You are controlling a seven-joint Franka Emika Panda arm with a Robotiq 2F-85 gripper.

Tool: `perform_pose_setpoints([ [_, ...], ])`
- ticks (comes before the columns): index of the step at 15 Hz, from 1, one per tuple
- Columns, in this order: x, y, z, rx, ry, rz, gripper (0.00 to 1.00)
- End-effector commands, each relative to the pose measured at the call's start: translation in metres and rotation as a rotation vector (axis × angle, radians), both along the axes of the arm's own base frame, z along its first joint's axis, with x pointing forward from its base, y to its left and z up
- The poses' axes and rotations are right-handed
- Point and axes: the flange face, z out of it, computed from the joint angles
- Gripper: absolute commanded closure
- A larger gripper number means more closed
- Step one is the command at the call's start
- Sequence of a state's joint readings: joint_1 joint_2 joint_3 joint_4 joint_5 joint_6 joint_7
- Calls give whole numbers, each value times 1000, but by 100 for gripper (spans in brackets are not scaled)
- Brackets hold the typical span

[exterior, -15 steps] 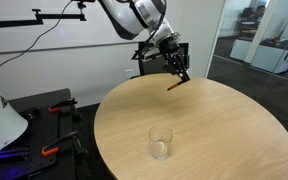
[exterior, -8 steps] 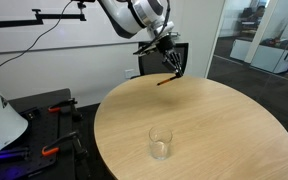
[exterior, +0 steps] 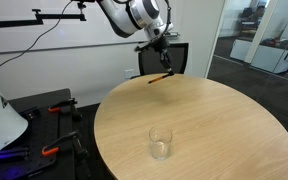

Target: Take the pen out of the glass

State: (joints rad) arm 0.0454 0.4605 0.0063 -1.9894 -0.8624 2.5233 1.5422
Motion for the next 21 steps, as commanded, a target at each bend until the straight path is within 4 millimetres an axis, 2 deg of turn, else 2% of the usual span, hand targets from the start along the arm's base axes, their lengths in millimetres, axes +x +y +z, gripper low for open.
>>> perform_pose_setpoints([
  [1,12,7,-17,4,57,67,98],
  [8,26,14,-63,22,188,133,98],
  [17,48,5,-122,63,313,158,98],
  [18,50,5,-126,61,320,154,65],
  [19,52,5,-128,58,328,153,63],
  [21,55,6,-130,53,333,143,49],
])
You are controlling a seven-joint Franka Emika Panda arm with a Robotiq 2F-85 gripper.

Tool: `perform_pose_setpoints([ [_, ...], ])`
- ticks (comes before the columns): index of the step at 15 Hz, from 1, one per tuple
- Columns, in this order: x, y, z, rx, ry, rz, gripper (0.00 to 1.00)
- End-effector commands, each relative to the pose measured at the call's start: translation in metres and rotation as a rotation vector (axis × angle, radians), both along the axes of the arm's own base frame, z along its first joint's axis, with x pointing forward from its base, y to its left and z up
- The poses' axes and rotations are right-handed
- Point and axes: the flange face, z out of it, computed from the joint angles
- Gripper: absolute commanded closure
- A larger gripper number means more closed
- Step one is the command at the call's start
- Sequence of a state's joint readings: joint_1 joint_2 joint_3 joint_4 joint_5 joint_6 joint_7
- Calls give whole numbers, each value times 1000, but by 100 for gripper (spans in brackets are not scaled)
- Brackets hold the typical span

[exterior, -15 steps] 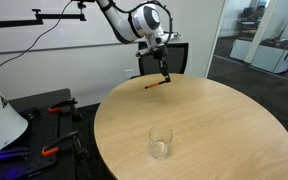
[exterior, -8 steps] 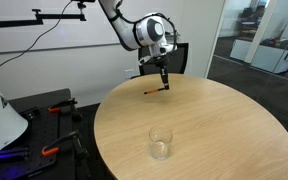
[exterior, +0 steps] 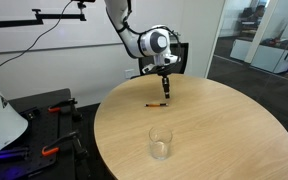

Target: Take the pen out of the glass

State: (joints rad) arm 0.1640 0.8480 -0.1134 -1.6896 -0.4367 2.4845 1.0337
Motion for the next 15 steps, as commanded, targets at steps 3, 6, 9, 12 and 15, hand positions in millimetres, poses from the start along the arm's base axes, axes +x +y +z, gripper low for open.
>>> perform_pose_setpoints([
  [3,11,7,13,-51,5,-19,27],
  [6,8,10,35,-75,-38,-29,5],
  [9,6,11,58,-96,-86,-57,0],
  [12,-1,14,78,-99,-122,-81,0],
  [15,12,15,70,-88,-123,-67,0],
])
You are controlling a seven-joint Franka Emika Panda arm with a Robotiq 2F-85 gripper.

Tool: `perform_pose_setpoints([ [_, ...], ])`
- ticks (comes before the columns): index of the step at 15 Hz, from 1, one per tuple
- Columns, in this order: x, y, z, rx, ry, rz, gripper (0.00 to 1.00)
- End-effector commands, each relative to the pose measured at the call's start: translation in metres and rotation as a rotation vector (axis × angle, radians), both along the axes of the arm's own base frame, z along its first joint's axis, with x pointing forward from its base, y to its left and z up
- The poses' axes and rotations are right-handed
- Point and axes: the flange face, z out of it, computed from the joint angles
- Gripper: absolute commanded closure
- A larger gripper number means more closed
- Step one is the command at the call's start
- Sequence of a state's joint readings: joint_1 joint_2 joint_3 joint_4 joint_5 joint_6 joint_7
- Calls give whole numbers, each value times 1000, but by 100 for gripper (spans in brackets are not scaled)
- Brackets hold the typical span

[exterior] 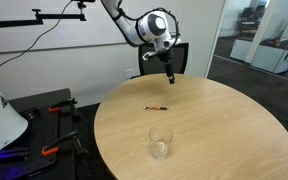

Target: Take the pen out of the glass

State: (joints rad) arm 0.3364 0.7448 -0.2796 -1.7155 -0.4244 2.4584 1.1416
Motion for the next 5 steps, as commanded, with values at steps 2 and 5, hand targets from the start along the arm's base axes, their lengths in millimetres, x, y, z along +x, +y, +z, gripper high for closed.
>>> perform_pose_setpoints([
  [2,0,0,-3,-1,5,-1,0],
  [5,-1,-1,-7,-3,11,-1,0],
])
